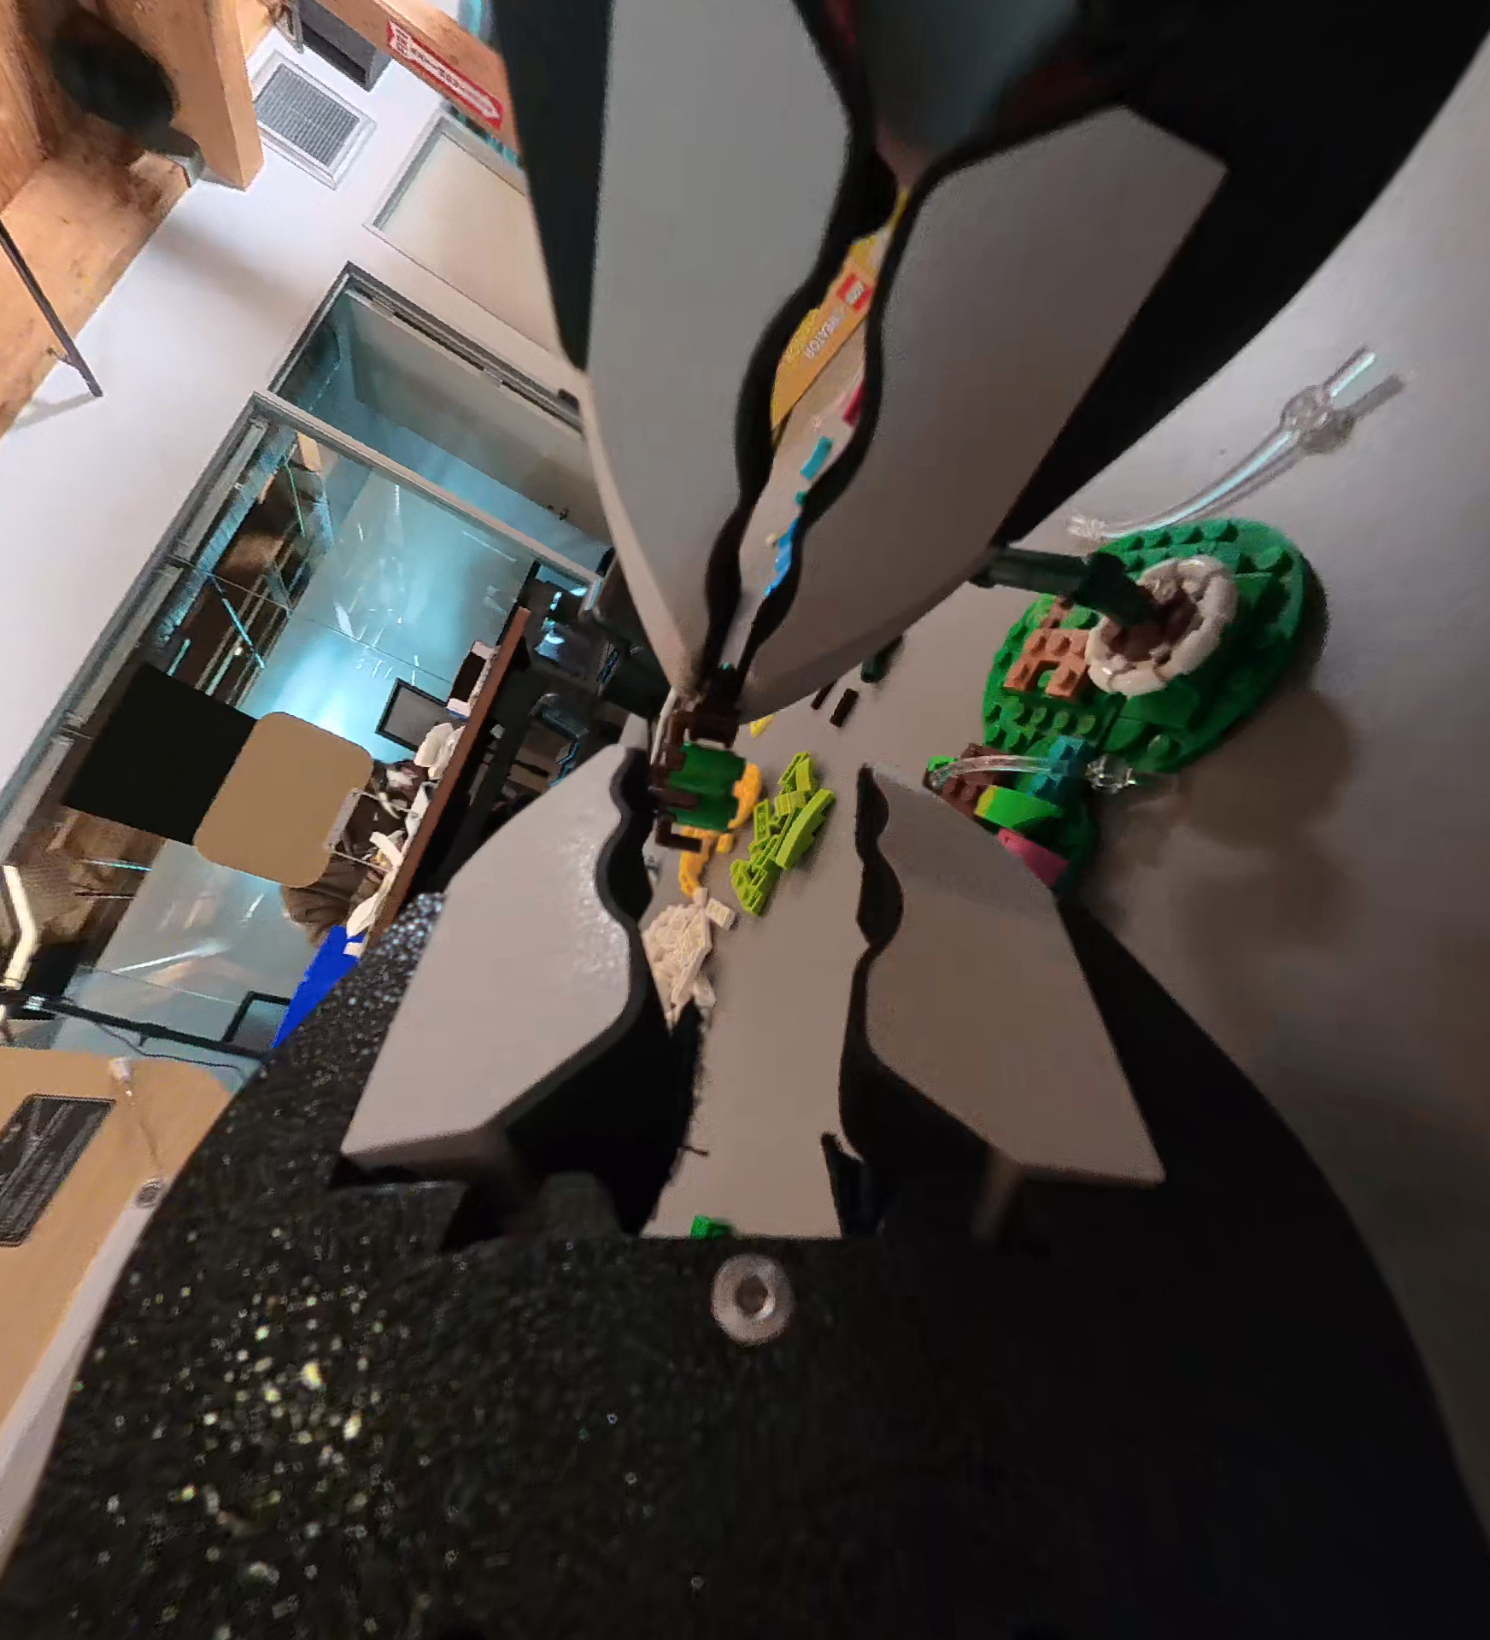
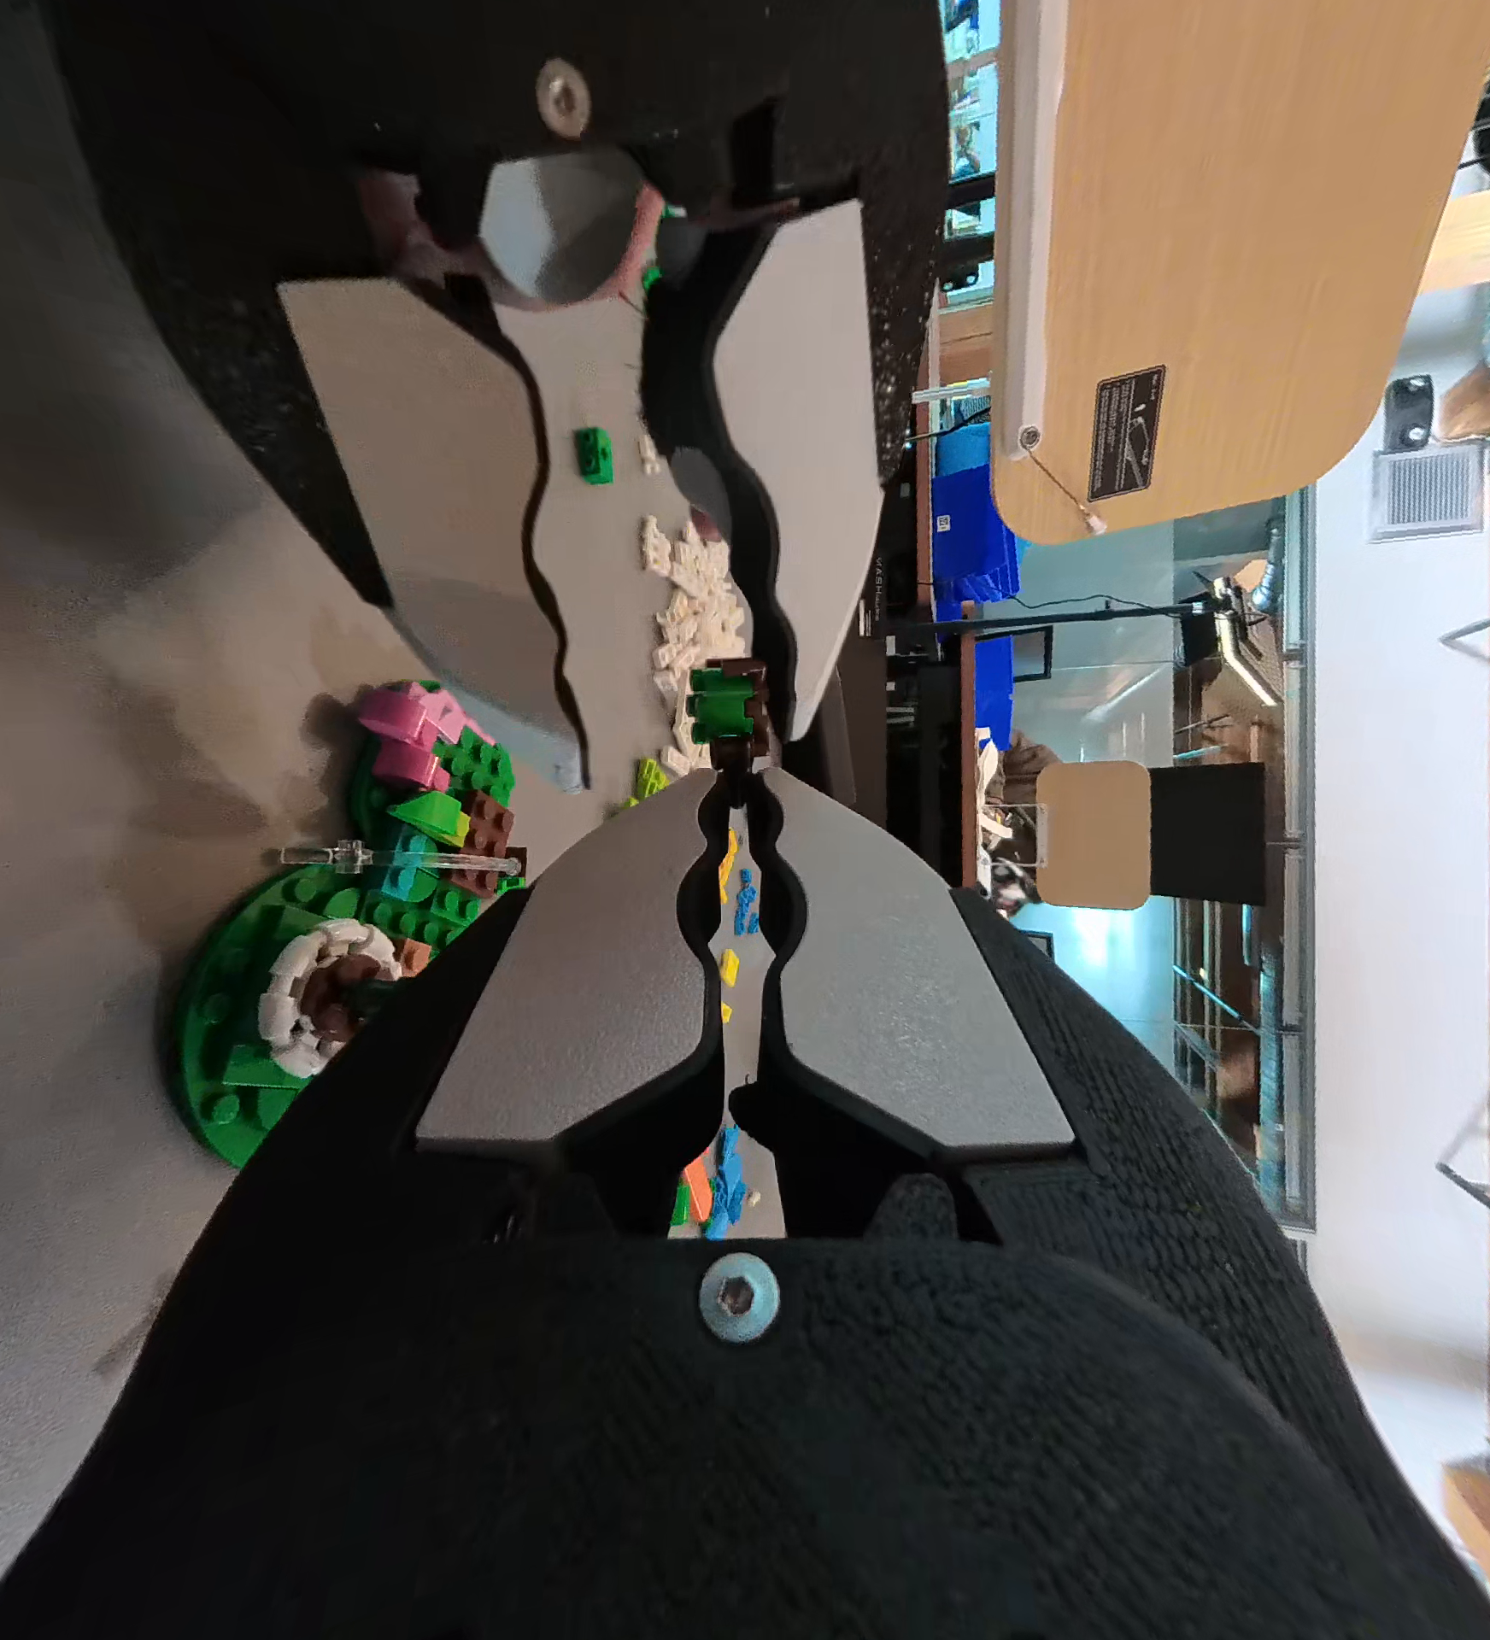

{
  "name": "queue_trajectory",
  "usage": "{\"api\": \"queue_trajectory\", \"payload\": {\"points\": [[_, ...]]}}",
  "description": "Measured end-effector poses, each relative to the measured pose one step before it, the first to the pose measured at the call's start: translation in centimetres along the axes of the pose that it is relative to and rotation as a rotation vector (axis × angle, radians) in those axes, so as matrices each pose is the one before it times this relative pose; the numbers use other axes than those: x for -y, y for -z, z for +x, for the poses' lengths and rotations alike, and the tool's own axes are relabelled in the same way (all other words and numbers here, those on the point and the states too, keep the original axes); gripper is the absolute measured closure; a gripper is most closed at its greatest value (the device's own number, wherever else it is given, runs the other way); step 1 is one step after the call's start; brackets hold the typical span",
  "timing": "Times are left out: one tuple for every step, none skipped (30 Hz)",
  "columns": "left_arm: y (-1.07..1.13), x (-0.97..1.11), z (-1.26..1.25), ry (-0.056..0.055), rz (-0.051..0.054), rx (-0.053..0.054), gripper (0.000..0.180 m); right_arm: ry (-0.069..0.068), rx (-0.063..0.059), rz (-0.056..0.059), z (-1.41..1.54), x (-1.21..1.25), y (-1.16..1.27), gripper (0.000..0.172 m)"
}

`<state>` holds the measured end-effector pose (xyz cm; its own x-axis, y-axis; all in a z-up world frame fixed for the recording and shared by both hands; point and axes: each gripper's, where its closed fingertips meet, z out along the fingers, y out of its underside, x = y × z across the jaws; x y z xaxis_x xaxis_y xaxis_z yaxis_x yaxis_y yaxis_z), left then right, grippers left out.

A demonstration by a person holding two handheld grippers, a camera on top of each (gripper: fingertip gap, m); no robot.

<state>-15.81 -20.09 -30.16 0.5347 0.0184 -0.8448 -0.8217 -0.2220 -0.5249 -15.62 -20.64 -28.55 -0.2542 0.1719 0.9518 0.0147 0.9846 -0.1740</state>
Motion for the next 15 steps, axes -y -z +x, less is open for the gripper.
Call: {"api": "queue_trajectory", "payload": {"points": [[-0.048,-0.058,0.007,-0.0117,-0.0083,0.0062,0.133,0.0006,0.0051,0.0006,-0.066,-0.013,0.026,0.169],[-0.024,-0.139,-0.216,-0.0021,-0.0098,0.014,0.131,-0.0027,0.01,0.0073,-0.116,0.074,0.072,0.169],[-0.043,-0.198,-0.23,0.0026,-0.0089,0.0091,0.129,-0.0041,0.0119,0.0122,-0.125,0.146,0.088,0.169],[-0.047,-0.218,-0.145,0.0087,-0.0076,0.0015,0.125,-0.006,0.0124,0.0108,-0.123,0.124,0.095,0.169],[-0.052,-0.203,-0.029,0.0138,-0.0061,-0.0069,0.123,-0.0054,0.0147,0.0102,-0.157,0.117,0.088,0.169],[-0.028,-0.074,0.047,0.0146,0.0019,-0.0106,0.122,-0.005,0.0138,0.0124,-0.159,0.136,0.09,0.169],[0.047,0.152,0.084,0.0104,0.0157,-0.0111,0.122,-0.0039,0.0145,0.0123,-0.179,0.123,0.087,0.169],[0.125,0.289,0.029,0.0038,0.0239,-0.0049,0.126,-0.0005,0.013,0.0128,-0.169,0.126,0.084,0.169],[0.167,0.38,0.056,-0.0039,0.0281,-0.005,0.131,0.0021,0.0151,0.0154,-0.22,0.147,0.096,0.169],[0.183,0.375,0.078,-0.0094,0.0272,-0.004,0.137,0.0007,0.0163,0.0156,-0.245,0.134,0.097,0.169],[0.127,0.245,0.088,-0.0101,0.0151,-0.0016,0.139,-0.0032,0.0081,0.0135,-0.086,0.122,0.089,0.169],[0.034,0.111,0.222,-0.0067,0.0039,-0.0108,0.142,-0.0048,0.0083,0.0119,-0.078,0.112,0.122,0.169],[-0.034,-0.003,0.174,-0.0017,-0.0041,-0.0077,0.144,-0.0077,0.0075,0.0112,-0.043,0.104,0.125,0.169],[-0.049,-0.026,0.106,-0.004,-0.0028,-0.0048,0.144,-0.0102,0.0045,0.0129,0.019,0.152,0.13,0.17],[0.002,0.038,0.116,-0.005,0.0036,-0.0055,0.145,-0.0095,0.0021,0.0119,0.046,0.159,0.121,0.169]]}}
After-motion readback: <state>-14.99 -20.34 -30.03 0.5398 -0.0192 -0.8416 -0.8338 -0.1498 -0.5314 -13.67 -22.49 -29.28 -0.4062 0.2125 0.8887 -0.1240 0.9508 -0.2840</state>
